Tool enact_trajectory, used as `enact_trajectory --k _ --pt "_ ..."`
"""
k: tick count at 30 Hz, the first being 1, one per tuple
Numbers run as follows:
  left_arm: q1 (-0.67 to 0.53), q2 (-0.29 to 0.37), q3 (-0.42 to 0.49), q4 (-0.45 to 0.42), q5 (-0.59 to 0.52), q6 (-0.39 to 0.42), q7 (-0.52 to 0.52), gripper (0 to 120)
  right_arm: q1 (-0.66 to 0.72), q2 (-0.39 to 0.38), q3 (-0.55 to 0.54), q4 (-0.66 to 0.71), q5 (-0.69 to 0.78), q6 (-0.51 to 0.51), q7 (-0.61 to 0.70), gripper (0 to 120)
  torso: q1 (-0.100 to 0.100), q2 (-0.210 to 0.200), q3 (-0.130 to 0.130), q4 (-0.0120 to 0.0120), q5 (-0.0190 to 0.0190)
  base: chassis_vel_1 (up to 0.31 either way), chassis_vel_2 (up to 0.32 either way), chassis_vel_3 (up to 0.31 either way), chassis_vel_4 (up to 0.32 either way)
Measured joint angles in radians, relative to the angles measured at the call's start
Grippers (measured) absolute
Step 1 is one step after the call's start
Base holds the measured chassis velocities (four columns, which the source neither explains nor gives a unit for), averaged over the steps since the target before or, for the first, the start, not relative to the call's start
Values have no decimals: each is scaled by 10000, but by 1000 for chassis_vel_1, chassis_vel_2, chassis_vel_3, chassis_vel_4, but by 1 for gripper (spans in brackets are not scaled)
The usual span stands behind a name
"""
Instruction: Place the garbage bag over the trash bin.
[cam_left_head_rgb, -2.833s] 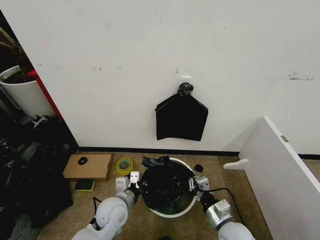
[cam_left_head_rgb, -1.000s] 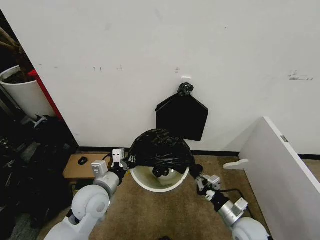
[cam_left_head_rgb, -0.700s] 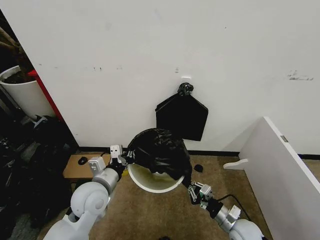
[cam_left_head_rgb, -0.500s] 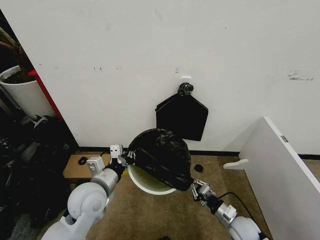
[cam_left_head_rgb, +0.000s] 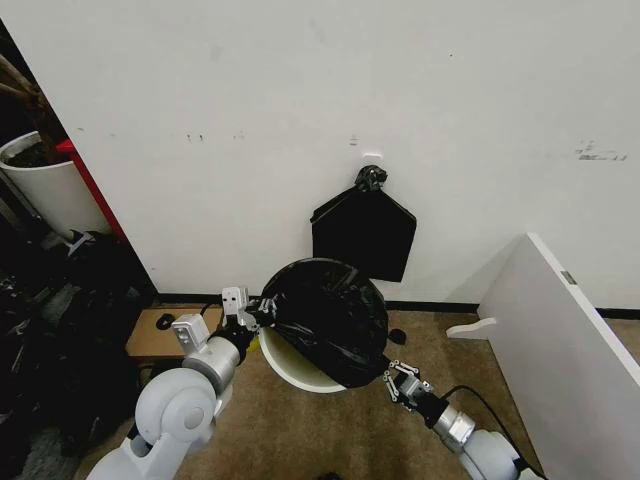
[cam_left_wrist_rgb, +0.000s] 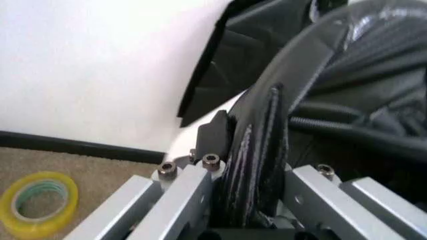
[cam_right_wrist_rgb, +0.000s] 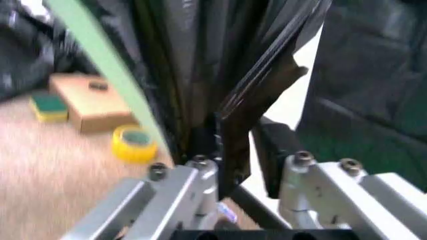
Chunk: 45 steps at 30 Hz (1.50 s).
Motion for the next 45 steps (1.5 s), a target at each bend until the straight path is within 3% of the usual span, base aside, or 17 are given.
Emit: enact_trajectory --k 4,10,15,19,22,26,35,42,45 --pt "-19 -29 56 330 167 -241 29 0 -302 -211 -17 838 445 -96 565 32 0 0 0 2 -1 0 0 0 0" --pt "-64 -246 275 999 395 -721 91 0 -1198 -575 -308 2835 -753 -1754 4407 56 0 0 0 1 -3 0 0 0 0" --pt "-153 -366 333 1214 398 -806 -25 0 -1993 -661 -453 4145 -1205 -2391 5618 73 0 0 0 1 -2 0 0 0 0" --pt "-242 -401 340 1334 392 -806 -143 0 -2471 -685 -561 4825 -1709 -2449 5781 86 0 0 -1 -2 -1 0 0 0 0" --pt "-235 -464 247 1404 392 -806 -194 0 -2515 -807 -609 5047 -2966 -2446 5746 98 0 0 -1 2 -2 0 0 0 0" --pt "-255 -560 171 1440 379 -803 -286 0 -2469 -931 -539 4685 -4391 -2091 5527 100 0 0 0 2 -1 0 0 0 0" --pt "-426 -641 159 1471 192 -723 -394 0 -2092 -700 -761 4783 -5880 -1922 5225 100 0 -2 0 2 0 0 0 0 0" --pt "-620 -733 465 1580 296 -691 -401 0 -1926 -828 -820 5294 -7238 -3277 4867 97 0 -2 0 1 -2 0 0 0 0" --pt "-720 -746 548 1621 304 -682 -402 0 -1959 -993 -804 5463 -7532 -3731 4584 85 0 -2 0 1 -1 0 0 0 0"
